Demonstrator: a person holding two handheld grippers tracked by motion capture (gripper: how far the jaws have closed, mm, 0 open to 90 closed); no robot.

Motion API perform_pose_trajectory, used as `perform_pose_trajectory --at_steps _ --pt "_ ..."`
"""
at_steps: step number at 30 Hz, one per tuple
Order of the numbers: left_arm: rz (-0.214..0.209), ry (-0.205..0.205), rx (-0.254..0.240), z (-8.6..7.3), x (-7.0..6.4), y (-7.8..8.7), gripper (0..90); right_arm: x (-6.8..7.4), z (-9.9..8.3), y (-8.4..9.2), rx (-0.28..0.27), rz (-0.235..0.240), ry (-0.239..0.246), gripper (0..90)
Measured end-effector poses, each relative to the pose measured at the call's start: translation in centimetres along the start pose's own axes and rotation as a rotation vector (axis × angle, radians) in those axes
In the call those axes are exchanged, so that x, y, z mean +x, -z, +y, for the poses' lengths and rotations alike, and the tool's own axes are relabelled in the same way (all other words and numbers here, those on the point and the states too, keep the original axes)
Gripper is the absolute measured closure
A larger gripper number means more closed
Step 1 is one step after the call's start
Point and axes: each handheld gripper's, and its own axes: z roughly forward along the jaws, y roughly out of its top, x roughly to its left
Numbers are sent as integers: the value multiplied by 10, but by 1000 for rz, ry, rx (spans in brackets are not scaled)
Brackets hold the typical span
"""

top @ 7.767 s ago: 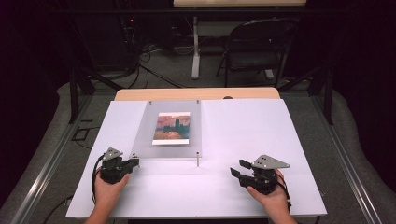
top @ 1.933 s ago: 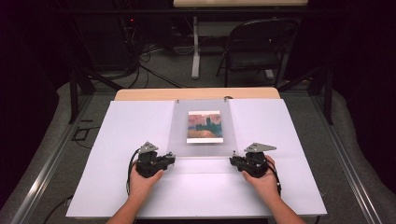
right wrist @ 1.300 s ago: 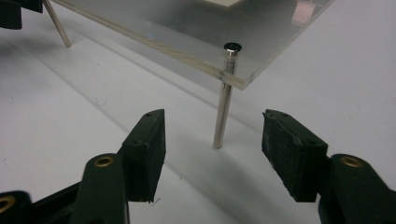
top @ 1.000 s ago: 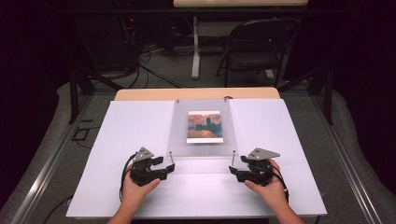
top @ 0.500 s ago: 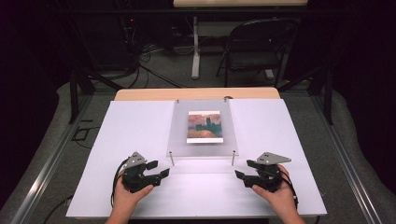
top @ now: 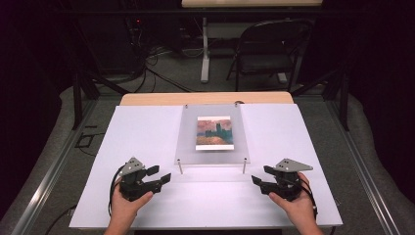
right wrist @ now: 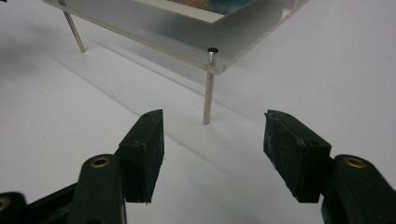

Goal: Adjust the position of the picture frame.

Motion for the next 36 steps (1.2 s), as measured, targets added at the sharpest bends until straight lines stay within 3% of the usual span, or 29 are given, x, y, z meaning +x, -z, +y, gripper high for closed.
perform_pose_trajectory --at_steps 7,12,15,18,21,24,26,33,36 --pt "7 5 -17 9 1 -2 409 0 6 2 6 -12 34 445" --pt "33 -12 -43 22 2 -4 394 -2 17 -1 7 -9 20 403" --pt "28 -8 -54 29 6 -9 378 -4 24 -3 17 -13 32 394" --pt "45 -21 -39 35 11 -14 369 -7 31 -5 40 -26 54 438" --pt "50 -31 -27 39 15 -17 377 -12 39 -9 63 -12 48 430" --pt "54 -30 -18 44 19 -20 377 -16 46 -12 69 -27 78 413" --pt "48 -18 -7 47 21 -22 376 -17 52 -16 75 -40 93 387" --pt "43 9 0 64 33 -30 376 -27 67 -30 95 -12 54 402" --pt "21 55 -5 71 40 -36 376 -34 76 -37 91 -17 68 408"
